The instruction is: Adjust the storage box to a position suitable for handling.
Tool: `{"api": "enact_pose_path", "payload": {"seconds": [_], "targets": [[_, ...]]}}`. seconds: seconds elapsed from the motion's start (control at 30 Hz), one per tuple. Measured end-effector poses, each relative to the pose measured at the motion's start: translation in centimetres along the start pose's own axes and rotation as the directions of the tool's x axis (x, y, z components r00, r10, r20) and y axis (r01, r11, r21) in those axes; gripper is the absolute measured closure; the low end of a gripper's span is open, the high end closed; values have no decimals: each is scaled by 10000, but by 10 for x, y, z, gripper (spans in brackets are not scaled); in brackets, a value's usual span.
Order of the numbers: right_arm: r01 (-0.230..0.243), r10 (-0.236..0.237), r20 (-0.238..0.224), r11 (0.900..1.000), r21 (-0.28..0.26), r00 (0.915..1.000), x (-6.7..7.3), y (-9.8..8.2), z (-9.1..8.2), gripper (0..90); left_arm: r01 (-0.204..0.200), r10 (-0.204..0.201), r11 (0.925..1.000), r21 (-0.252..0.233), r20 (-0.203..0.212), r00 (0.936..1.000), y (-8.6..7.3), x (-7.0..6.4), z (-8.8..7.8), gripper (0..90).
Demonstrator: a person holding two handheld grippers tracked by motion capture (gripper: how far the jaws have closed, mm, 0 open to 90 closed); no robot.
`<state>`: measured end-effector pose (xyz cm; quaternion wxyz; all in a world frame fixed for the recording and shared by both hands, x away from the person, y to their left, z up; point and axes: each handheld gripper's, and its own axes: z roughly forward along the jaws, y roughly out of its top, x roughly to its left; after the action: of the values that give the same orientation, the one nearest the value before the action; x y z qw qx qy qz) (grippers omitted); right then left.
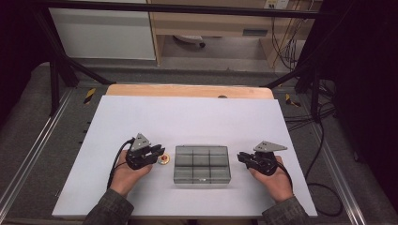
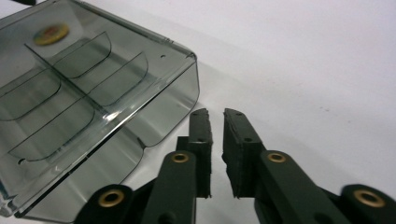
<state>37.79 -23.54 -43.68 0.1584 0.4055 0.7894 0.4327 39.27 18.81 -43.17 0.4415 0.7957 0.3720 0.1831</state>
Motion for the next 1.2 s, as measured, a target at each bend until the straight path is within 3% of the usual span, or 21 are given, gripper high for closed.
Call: {"api": "enact_pose_path", "payload": {"seconds": [0.03,0.23,0.27,0.4,0.53,0.67,0.8,1.2], "targets": [[0,0,0,10000,0,10000,0,0,0,790,84,-84,10000,-30,-41,10000,-1,1,-3,730],[-619,655,871,9971,-436,9940,-3,6,-4,428,517,-525,9982,-304,-236,9983,-4,4,-18,445],[-619,655,871,9971,-436,9940,-3,6,-4,428,564,-575,9976,-411,-267,9980,-5,3,-20,445],[-790,880,1235,9940,-758,9884,-3,10,-7,234,737,-765,9944,-758,-344,9965,-8,2,-28,271],[-805,952,1383,9908,-1085,9858,0,15,-9,99,712,-747,9923,-1010,-309,9967,-10,-1,-34,147],[-690,900,1451,9873,-1432,9853,3,21,-13,50,806,-830,9898,-1170,-154,9964,-11,-5,-38,110],[-547,766,1229,9835,-1724,9895,7,24,-18,37,1041,-1046,9883,-1116,11,9945,-12,-10,-40,85],[-131,262,546,9736,-2280,9982,31,36,-24,31,1108,-1086,9892,-963,282,9937,-16,-24,-43,78]]}}
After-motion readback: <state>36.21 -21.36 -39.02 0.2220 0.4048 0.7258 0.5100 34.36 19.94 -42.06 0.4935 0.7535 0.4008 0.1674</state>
